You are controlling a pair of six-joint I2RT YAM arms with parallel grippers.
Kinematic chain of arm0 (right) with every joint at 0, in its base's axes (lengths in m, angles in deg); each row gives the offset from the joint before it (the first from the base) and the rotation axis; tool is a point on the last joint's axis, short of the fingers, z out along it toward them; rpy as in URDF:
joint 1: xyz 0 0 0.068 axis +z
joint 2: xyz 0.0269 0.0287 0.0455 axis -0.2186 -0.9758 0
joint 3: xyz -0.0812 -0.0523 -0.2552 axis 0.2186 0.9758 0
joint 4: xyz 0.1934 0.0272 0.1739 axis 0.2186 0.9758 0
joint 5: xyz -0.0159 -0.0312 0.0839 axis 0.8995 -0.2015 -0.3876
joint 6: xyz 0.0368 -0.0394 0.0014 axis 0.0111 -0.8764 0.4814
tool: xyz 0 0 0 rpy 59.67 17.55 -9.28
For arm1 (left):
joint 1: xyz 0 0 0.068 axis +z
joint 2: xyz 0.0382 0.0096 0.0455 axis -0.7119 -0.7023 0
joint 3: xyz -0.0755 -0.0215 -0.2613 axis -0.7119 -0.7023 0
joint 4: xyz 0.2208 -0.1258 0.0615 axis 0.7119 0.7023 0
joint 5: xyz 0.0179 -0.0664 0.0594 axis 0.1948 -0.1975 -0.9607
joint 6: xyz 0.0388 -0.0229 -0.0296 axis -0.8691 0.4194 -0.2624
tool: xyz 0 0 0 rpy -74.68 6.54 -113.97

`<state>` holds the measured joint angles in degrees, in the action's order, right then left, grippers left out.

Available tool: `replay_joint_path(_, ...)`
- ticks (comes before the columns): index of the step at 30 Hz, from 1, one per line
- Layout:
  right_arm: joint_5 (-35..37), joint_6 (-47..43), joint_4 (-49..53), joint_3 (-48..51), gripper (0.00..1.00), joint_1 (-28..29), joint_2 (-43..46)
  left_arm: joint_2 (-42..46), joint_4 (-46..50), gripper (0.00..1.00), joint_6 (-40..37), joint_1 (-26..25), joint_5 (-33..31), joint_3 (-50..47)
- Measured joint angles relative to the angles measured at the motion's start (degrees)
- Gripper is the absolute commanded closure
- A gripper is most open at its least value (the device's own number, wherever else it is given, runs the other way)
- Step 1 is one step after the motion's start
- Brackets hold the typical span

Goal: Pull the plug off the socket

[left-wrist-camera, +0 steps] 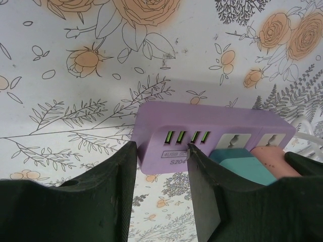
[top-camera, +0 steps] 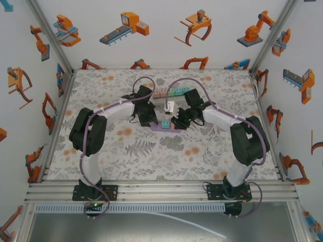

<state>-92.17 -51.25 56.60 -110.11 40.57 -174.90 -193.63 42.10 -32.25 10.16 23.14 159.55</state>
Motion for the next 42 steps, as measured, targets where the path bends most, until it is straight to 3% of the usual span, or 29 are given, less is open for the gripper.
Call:
replay_joint_path(24, -2.38, 0.72, -1.51, 0.57, 0.88, -0.94, 0.24, 0.02, 0.35, 0.60, 0.66, 0.02, -0.39, 0.11)
replay_joint_path(34, -5.11, 0.94, -5.16, 0.87, 0.88, -1.20, 5.38, 0.04, 0.39, 0.60, 0.81, 0.00, -0.52, 0.13)
replay_joint_path(42, -5.77, 4.11, -8.37, 2.08, 0.89, -1.25, 8.39, 1.29, 0.63, 0.50, 1.01, -0.37, -2.67, -0.90)
